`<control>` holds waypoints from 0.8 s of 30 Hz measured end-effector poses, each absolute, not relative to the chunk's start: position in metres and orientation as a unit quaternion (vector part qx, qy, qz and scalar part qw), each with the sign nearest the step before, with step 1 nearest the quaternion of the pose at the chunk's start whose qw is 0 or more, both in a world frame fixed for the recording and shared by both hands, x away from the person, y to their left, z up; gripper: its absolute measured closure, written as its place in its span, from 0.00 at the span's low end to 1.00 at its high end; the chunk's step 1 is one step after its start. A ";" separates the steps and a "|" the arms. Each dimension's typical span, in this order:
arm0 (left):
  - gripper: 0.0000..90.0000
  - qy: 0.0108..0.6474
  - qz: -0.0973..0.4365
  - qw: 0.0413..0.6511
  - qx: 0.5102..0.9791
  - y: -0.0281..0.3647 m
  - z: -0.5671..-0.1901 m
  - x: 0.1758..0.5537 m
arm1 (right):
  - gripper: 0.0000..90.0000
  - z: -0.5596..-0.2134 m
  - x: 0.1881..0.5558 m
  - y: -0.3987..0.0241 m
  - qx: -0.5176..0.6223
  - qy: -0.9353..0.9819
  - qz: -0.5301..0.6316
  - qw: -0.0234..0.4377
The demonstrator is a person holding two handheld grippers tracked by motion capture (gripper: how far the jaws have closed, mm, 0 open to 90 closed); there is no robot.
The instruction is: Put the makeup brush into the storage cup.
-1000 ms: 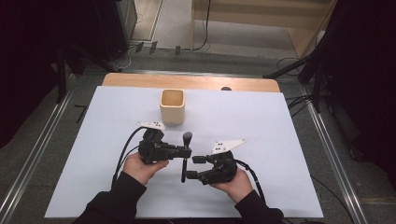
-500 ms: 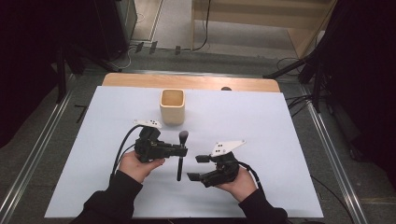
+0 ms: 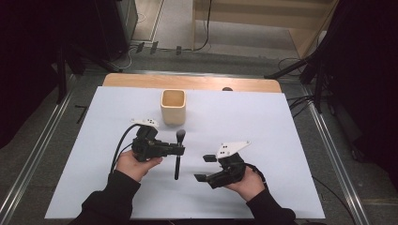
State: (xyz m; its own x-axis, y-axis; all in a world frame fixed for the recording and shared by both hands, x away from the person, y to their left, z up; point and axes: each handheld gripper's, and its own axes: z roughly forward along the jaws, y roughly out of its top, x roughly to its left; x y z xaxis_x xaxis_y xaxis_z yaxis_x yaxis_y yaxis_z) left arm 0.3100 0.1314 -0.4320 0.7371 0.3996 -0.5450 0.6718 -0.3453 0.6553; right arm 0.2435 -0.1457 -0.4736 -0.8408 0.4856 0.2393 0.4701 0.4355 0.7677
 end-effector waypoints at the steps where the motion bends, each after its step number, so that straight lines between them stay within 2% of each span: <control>1: 0.88 0.333 -0.145 0.465 0.807 0.132 -0.432 0.310 | 0.28 -0.473 0.243 -0.147 0.282 0.848 0.448 0.010; 24: 0.88 0.342 -0.153 0.460 0.805 0.141 -0.428 0.319 | 0.25 -0.476 0.243 -0.179 0.281 0.862 0.419 0.048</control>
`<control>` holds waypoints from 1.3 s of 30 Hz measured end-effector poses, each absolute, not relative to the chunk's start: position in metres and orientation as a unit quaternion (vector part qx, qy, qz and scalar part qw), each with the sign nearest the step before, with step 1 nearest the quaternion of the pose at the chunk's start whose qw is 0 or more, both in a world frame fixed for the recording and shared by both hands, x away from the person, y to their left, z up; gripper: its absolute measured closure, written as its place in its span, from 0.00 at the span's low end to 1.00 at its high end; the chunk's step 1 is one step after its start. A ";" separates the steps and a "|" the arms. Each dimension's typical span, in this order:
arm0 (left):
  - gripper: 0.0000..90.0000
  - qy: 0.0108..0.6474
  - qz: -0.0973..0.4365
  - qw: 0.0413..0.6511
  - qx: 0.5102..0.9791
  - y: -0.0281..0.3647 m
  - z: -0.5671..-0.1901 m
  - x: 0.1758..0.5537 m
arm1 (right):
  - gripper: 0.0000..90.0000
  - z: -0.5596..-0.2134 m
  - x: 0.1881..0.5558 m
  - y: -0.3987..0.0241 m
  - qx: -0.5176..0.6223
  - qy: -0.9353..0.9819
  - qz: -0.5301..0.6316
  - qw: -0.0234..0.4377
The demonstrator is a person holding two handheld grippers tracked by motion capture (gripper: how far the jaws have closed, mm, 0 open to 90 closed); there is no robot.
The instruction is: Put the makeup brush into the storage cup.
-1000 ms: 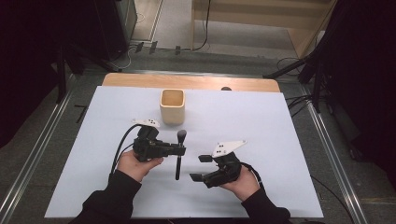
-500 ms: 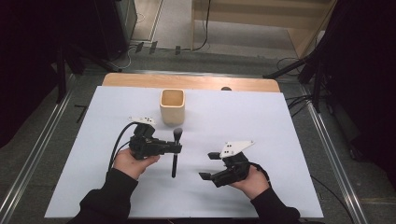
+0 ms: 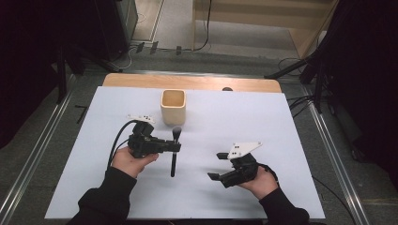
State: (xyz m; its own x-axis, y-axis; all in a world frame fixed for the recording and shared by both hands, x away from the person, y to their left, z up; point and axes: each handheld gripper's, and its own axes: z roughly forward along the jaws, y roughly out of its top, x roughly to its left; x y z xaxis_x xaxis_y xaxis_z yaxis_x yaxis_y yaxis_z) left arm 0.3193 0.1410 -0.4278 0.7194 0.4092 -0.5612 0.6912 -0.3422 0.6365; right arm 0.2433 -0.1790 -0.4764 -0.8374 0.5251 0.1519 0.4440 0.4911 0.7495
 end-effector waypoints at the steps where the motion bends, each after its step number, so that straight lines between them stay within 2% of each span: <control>1: 0.88 0.343 -0.152 0.461 0.804 0.142 -0.428 0.320 | 0.25 -0.477 0.243 -0.181 0.281 0.862 0.418 0.051; 24: 0.88 0.350 -0.158 0.464 0.799 0.144 -0.418 0.327 | 0.24 -0.481 0.234 -0.235 0.327 0.848 0.411 0.070; 39: 0.88 0.347 -0.147 0.467 0.800 0.143 -0.397 0.341 | 0.24 -0.486 0.229 -0.250 0.342 0.843 0.408 0.072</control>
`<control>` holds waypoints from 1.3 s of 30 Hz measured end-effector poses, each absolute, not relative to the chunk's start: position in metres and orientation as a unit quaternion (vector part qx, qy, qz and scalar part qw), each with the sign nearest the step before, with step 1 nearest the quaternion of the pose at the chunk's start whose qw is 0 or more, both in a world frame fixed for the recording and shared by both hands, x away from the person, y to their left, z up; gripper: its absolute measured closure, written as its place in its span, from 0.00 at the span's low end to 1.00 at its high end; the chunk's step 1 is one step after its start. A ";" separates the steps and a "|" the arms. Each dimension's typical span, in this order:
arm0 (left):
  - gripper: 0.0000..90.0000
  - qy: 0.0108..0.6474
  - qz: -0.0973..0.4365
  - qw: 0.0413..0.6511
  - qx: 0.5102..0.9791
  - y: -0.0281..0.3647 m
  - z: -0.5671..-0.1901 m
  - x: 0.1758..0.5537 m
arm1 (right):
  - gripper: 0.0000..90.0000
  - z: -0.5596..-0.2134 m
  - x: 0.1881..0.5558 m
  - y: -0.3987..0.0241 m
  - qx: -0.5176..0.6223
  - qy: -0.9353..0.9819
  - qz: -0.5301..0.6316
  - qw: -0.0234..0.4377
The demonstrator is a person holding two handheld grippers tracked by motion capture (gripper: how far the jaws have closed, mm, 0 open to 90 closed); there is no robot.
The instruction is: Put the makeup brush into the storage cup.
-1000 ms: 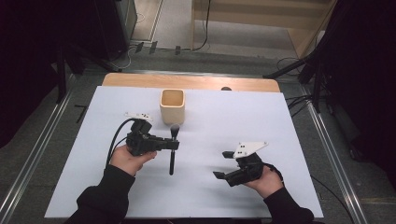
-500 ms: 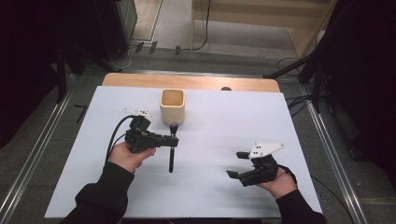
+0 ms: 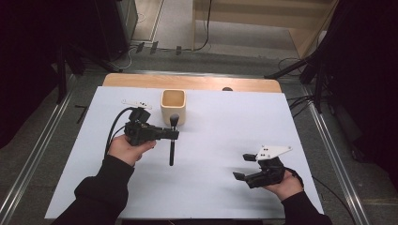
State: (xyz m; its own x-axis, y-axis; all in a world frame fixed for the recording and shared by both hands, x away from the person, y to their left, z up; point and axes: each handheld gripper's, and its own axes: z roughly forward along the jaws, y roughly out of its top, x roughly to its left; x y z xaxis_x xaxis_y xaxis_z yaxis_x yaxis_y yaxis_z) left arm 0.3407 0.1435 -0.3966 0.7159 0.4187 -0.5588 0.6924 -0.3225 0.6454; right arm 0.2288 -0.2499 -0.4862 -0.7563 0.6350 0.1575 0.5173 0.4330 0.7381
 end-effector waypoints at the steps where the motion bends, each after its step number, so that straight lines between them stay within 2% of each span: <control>1: 0.88 0.345 -0.144 0.467 0.801 0.144 -0.394 0.343 | 0.24 -0.486 0.229 -0.251 0.343 0.843 0.408 0.072; 18: 0.88 0.358 -0.127 0.477 0.793 0.144 -0.373 0.370 | 0.24 -0.486 0.229 -0.252 0.347 0.840 0.411 0.072; 29: 0.88 0.365 -0.094 0.481 0.792 0.145 -0.349 0.392 | 0.24 -0.486 0.229 -0.252 0.348 0.840 0.410 0.071; 39: 0.88 0.375 -0.054 0.493 0.783 0.144 -0.341 0.407 | 0.24 -0.486 0.229 -0.252 0.347 0.840 0.411 0.071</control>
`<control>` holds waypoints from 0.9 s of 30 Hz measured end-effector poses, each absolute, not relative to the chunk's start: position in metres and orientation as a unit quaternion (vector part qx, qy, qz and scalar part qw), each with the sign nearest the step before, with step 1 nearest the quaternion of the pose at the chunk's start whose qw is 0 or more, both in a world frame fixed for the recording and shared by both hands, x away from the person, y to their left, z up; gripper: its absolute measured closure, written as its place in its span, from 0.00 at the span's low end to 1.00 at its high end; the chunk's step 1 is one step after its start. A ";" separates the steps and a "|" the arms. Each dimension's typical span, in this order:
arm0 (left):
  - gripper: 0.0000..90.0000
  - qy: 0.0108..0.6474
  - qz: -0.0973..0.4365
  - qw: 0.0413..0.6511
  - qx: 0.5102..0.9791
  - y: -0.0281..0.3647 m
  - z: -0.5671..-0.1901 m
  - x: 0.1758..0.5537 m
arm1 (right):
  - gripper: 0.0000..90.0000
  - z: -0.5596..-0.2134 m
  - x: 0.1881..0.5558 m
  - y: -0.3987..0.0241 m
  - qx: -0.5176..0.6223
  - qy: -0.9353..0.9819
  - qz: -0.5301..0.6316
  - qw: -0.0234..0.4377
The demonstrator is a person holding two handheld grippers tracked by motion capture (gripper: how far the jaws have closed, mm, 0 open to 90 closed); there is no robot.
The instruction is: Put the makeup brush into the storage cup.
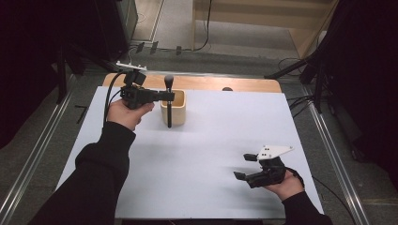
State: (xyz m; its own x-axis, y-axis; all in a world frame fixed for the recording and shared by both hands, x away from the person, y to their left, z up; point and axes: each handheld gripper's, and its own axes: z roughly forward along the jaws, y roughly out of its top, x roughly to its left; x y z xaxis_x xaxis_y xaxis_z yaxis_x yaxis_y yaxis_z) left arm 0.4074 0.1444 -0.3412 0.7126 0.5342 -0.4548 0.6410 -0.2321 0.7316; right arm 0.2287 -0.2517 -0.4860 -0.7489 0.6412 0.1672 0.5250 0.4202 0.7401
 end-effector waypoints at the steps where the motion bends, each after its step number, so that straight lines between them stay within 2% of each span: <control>1: 0.88 0.378 -0.047 0.495 0.781 0.144 -0.340 0.409 | 0.24 -0.486 0.229 -0.252 0.347 0.840 0.411 0.071; 9: 0.88 0.393 0.029 0.508 0.766 0.136 -0.340 0.414 | 0.24 -0.486 0.228 -0.252 0.347 0.840 0.412 0.071; 27: 0.88 0.392 0.117 0.514 0.754 0.128 -0.334 0.428 | 0.24 -0.486 0.228 -0.251 0.343 0.842 0.411 0.070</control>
